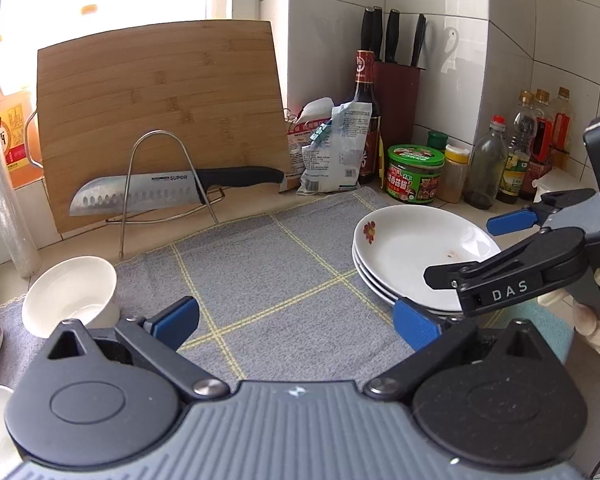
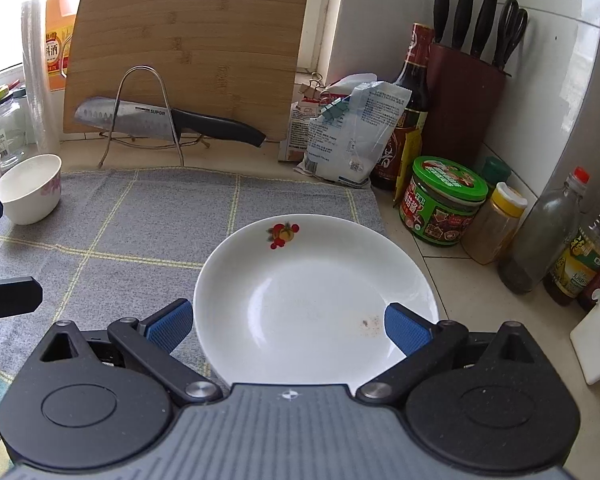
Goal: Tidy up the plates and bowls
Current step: 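Withdraw the right tool from the plate stack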
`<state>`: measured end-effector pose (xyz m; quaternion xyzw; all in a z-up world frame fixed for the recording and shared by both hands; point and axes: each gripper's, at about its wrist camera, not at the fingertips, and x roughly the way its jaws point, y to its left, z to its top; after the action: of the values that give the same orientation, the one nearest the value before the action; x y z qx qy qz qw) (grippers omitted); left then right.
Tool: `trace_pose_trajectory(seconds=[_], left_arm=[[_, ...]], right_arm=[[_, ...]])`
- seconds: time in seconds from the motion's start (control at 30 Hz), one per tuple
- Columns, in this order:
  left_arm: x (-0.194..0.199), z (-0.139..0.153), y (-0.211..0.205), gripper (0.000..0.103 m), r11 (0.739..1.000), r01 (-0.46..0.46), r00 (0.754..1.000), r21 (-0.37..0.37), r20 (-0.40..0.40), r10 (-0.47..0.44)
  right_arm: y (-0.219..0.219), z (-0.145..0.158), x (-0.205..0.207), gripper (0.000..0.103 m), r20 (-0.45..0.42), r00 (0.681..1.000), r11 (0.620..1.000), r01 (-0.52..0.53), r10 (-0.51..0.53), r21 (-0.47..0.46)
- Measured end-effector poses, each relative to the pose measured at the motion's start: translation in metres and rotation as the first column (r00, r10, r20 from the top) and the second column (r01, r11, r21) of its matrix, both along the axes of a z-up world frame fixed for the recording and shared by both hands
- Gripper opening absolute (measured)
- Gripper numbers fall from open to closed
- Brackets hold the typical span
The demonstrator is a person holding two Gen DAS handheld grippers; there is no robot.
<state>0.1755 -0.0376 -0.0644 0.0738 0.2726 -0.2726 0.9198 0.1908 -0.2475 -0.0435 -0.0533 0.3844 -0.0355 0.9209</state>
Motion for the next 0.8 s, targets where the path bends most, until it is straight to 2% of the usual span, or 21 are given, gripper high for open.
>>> trace_pose_trajectory(seconds=[0.1, 0.3, 0.53, 0.8], left_arm=[[-0.011, 0.003, 0.031, 0.102, 1.000, 0.007, 1.000, 0.005, 0.007, -0.007], [-0.027, 0.007, 0.091, 0.102, 0.999, -0.020, 1.000, 0.027, 0.014, 0.020], [-0.041, 0.000, 0.155, 0.102, 0.994, -0.094, 0.996, 0.049, 0.011, 0.094], [-0.047, -0.016, 0.207, 0.102, 0.976, -0.209, 0.978, 0.054, -0.016, 0.210]], right_arm=[[0.034, 0.004, -0.007, 0.103, 0.013, 1.000, 1.000, 0.001, -0.001, -0.020], [0.096, 0.001, -0.011, 0.103, -0.014, 0.999, 1.000, -0.030, 0.030, -0.007], [0.167, 0.001, -0.007, 0.103, -0.019, 0.989, 0.989, -0.148, 0.149, 0.019], [0.218, 0.002, 0.000, 0.103, -0.027, 0.959, 0.959, -0.280, 0.282, 0.044]])
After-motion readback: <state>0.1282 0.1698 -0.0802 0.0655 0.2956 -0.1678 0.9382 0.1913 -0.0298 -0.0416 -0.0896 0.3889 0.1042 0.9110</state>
